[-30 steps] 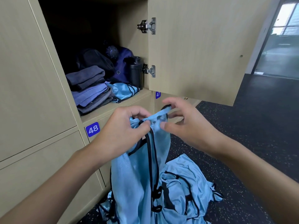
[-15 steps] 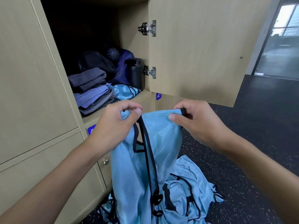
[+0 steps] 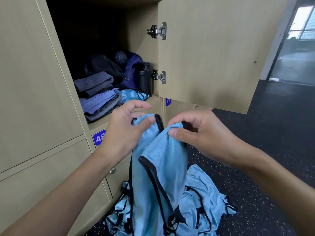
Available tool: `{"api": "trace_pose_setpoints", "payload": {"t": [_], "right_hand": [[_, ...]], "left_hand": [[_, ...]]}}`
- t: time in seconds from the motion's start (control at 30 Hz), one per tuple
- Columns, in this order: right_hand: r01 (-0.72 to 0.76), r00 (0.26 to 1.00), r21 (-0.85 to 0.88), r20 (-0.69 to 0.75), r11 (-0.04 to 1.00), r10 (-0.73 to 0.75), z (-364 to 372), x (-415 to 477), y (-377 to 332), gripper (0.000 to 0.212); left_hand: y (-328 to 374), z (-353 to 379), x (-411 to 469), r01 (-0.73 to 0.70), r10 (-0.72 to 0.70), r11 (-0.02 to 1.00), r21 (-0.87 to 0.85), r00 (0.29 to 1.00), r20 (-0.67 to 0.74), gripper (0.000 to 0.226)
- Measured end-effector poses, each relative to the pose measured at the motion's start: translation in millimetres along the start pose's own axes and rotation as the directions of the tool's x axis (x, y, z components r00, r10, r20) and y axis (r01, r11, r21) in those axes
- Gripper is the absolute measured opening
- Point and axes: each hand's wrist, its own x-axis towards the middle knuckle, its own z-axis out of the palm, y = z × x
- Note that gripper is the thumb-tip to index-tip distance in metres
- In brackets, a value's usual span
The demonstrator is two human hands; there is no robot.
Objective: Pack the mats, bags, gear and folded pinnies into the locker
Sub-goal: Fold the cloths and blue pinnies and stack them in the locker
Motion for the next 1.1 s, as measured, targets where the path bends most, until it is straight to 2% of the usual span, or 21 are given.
{"api": "trace_pose_setpoints", "payload": {"t": [0.13, 0.23, 0.43, 0.6, 0.67, 0.73, 0.83, 1.0, 1.1], "right_hand": [[-0.022, 0.996, -0.034, -0.091, 0.999, 0.019, 6.9, 4.0, 7.6, 0.018], [-0.043, 0.997, 0.059, -0.065, 0.997, 0.047, 8.2, 3.3, 9.3, 0.012], [-0.109, 0.983, 0.024, -0.149, 0.994, 0.112, 7.5, 3.4, 10.9, 0.011], [-0.121, 0.95, 0.001, -0.291, 0.993, 0.116, 3.6, 6.5, 16.5, 0.013], [-0.102, 0.955, 0.072, -0.271, 0.992, 0.118, 1.9, 6.5, 16.0, 0.011], [-0.092, 0.978, 0.139, -0.174, 0.986, 0.116, 2.5, 5.3, 16.3, 0.011], [-0.048, 0.994, 0.081, -0.094, 0.996, 0.055, 7.8, 6.3, 17.7, 0.005], [-0.114, 0.978, 0.04, -0.17, 0.993, 0.119, 5.6, 7.3, 17.9, 0.012], [-0.153, 0.951, 0.048, -0.264, 0.987, 0.16, 3.4, 8.7, 18.6, 0.012]], "left_hand": [[5.6, 7.2, -3.7, 0.008, -0.01, 0.989, -0.148, 1.0, -0.011, 0.021], [2.4, 10.7, -2.1, -0.021, 0.019, 0.98, -0.196, 1.0, -0.015, 0.013], [-0.4, 13.9, 0.3, -0.042, 0.038, 0.986, -0.158, 0.999, -0.033, 0.011], [-1.8, 12.2, 1.8, 0.005, -0.003, 0.995, -0.097, 1.0, 0.013, 0.008], [-0.9, 11.9, 2.9, -0.003, 0.002, 0.996, -0.091, 1.0, -0.009, 0.009], [0.9, 12.6, 3.9, -0.011, 0.006, 0.993, -0.117, 0.999, -0.042, 0.012], [3.5, 15.2, 4.7, -0.005, -0.002, 0.987, -0.163, 0.999, -0.043, 0.012], [4.6, 13.9, 4.1, -0.019, 0.022, 0.984, -0.18, 1.0, 0.015, 0.013], [3.7, 11.5, 4.9, -0.048, 0.053, 0.995, -0.087, 0.997, 0.056, 0.02]]}}
